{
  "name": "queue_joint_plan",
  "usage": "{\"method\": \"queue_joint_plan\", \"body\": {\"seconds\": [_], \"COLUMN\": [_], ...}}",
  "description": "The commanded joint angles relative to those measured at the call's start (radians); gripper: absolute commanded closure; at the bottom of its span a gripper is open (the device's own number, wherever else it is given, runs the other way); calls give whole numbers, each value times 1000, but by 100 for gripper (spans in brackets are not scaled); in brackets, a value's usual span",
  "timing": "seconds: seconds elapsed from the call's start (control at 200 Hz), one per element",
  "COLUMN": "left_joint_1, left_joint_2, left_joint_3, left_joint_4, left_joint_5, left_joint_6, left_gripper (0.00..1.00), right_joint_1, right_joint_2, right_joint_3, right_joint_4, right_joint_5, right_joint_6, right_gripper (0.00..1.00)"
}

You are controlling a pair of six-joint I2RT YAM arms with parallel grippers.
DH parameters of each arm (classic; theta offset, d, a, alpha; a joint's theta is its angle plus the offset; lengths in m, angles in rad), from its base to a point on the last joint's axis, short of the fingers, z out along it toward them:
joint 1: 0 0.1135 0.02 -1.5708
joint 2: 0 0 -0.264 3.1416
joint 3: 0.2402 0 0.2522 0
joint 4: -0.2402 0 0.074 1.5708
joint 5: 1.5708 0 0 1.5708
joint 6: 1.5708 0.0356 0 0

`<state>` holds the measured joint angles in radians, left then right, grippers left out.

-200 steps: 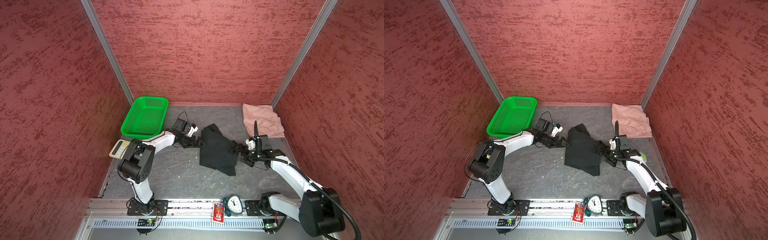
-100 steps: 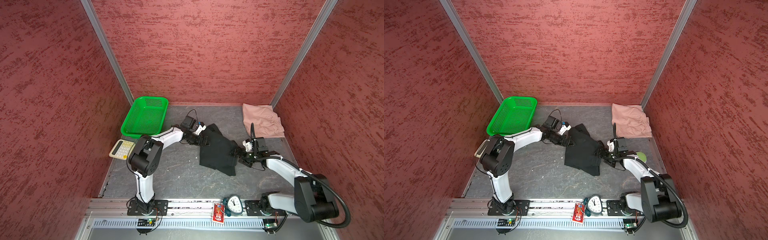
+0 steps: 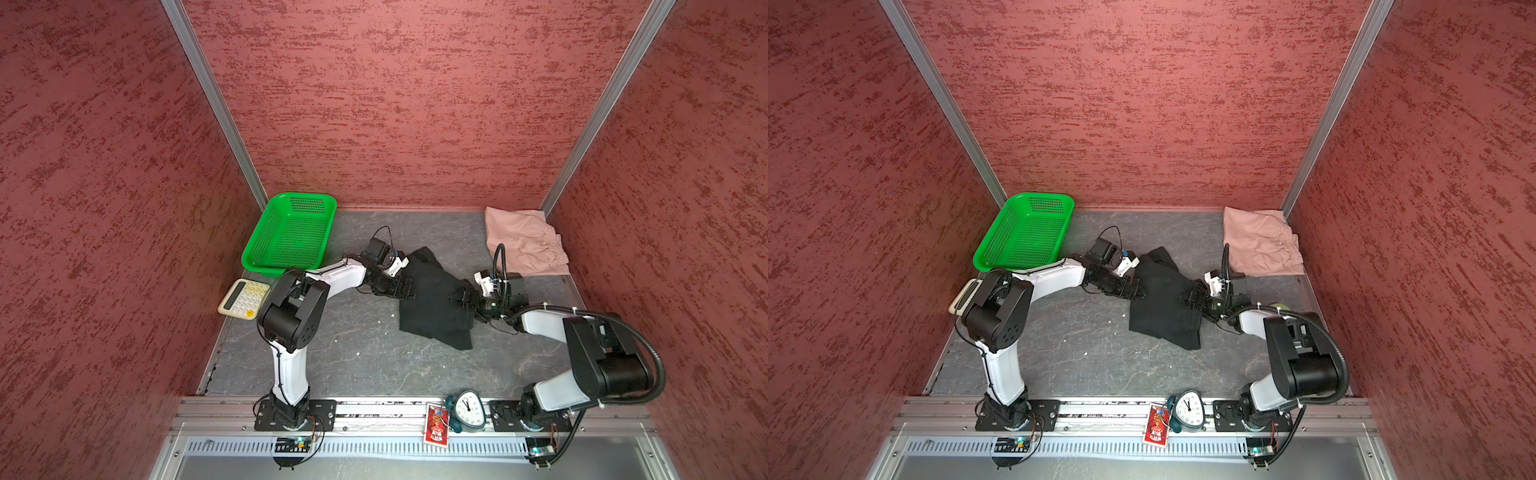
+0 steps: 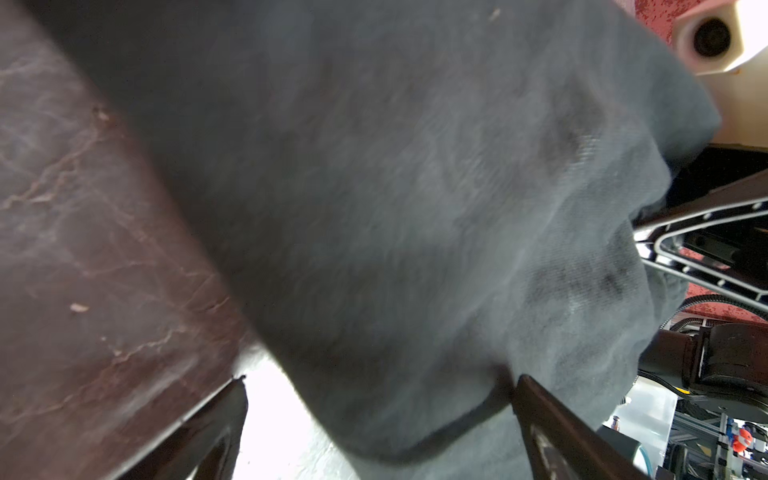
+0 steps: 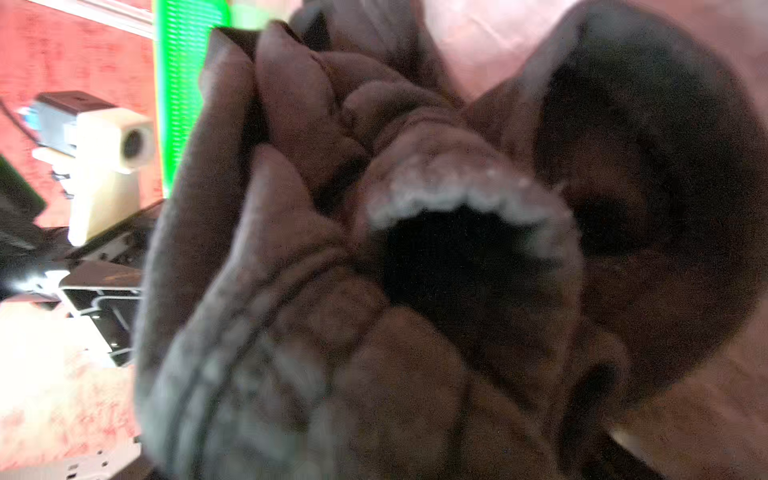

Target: Fold and stack the shorts

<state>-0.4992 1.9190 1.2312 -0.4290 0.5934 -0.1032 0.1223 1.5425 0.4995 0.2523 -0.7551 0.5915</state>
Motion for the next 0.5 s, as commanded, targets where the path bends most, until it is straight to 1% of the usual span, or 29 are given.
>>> {"method": "queue_joint_plan", "body": {"seconds": [0.0,0.195,0.291,0.416,0.496], "left_joint_1": [-5,-19,-23,-28,-34], "left_joint_2": [17,36,38,30,26], "left_joint_3": [-16,-26,-24,-32,-37], "left_joint_4": [44,74,77,94,98], "left_joint_5": [6,16,17,24,30], "left_joint_6": [5,-10,-14,-24,-31], "left_gripper": [1,1,1,1,1], "right_joint_1": [12,85,106,130,149], "right_joint_2": [73,163,200,201,203], "right_joint_3": [-52,-65,-68,-62,-46], "right_joint_4": [90,212,280,321,319], "right_joint_5": [-4,-10,-12,-5,6], "right_joint_6": [60,112,150,189,196], "right_gripper": [1,1,6,20,34]}}
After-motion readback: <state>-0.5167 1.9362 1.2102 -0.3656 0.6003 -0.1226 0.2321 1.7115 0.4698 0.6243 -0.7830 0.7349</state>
